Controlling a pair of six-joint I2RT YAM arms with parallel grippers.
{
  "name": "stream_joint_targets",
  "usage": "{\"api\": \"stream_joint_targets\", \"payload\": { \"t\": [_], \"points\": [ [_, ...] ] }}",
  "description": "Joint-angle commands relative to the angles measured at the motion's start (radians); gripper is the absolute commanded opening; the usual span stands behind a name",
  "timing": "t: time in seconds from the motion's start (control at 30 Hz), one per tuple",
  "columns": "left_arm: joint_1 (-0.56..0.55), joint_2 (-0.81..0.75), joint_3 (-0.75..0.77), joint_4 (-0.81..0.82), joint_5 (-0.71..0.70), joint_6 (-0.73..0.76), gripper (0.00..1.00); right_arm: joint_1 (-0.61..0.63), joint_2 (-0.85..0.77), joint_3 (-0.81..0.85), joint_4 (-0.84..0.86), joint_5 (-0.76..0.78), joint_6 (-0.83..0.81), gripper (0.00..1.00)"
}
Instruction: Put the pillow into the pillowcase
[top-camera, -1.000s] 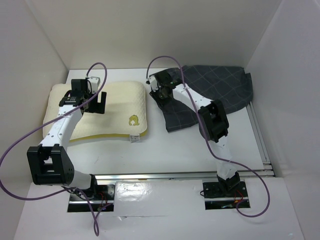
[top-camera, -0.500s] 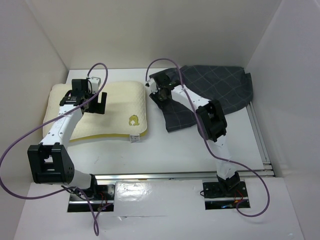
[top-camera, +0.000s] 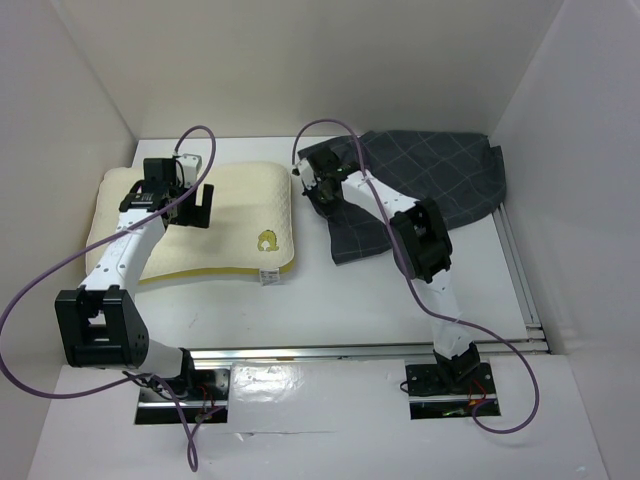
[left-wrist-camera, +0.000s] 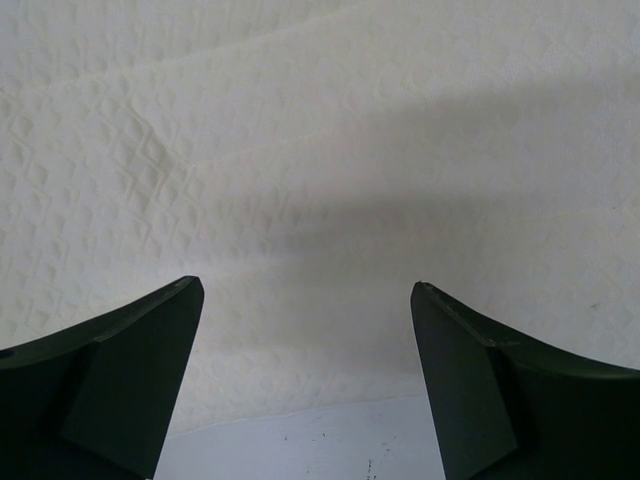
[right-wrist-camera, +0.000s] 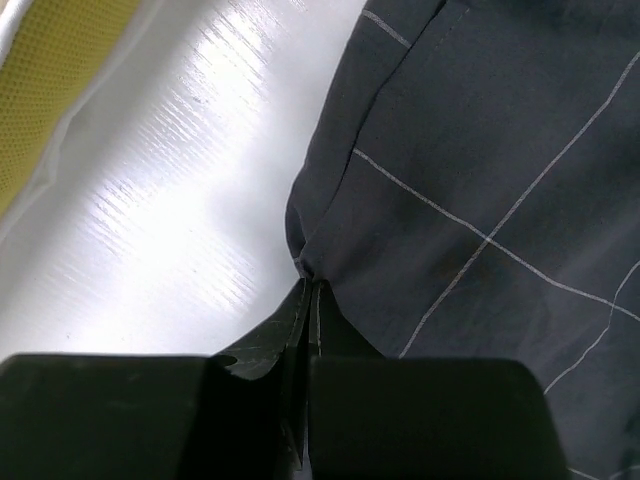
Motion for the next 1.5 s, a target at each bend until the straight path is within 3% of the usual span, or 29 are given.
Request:
{"api": "stream_joint_targets", "payload": {
  "t": [0.0,0.63,1.07,1.3,1.47],
  "points": [
    [-0.005,0.004,0.025,0.021,-0.004,0.019,0.99,-0.005,-0.01,0.032,-0.006,0.016,0.001,0.0],
    [-0.005,0.051,0.088,0.002,0.025,0.009,0.99,-0.153,-0.159,-0.007,-0.063,-0.107,0.001,0.0],
    [-0.005,0.079,0.098,-0.007,0.025,-0.001,0.99,-0.313,-0.2,-0.04,-0.097,-0.285,0.01,0.0],
    [-0.005,0.079,0.108,-0.016,0.025,-0.01,0.98,-0.336,-0.182,-0.049,-0.128,-0.41,-0.01,0.0],
    [-0.005,0.079,0.108,-0.016,0.025,-0.011,0.98,-0.298,-0.136,0.012,-0.285,-0.584,-0.079,0.17]
  ]
}}
